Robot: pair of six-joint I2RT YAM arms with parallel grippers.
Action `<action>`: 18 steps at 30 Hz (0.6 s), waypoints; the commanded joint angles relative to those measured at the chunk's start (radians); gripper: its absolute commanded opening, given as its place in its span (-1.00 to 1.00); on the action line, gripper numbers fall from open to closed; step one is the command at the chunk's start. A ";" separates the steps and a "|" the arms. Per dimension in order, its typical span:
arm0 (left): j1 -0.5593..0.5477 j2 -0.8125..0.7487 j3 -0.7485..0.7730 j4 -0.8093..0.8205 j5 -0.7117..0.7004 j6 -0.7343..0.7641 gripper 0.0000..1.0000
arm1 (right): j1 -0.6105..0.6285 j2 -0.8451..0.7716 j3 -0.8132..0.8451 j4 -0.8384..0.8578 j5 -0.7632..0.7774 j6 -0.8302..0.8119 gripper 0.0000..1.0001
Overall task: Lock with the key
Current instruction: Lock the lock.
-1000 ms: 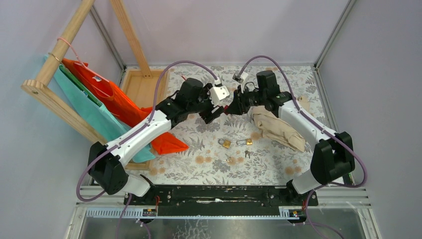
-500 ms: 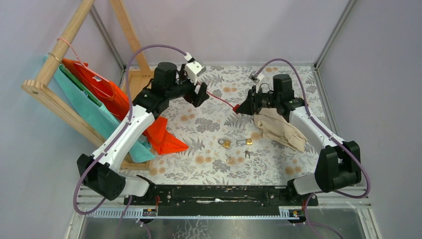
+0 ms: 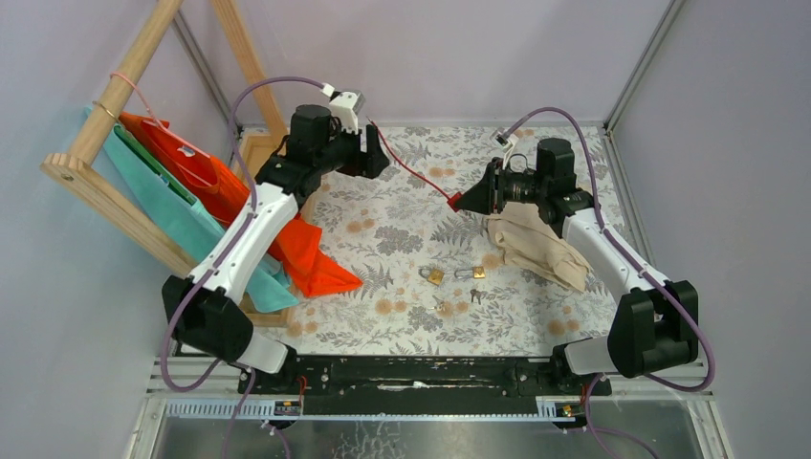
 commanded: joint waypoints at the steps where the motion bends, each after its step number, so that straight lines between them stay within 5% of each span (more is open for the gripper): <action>1: 0.034 0.070 0.055 0.039 0.044 -0.153 0.54 | -0.003 -0.040 0.001 0.086 -0.058 0.048 -0.92; 18: 0.045 0.141 0.060 0.192 0.093 -0.244 0.42 | -0.004 -0.038 -0.033 0.155 -0.083 0.092 -0.91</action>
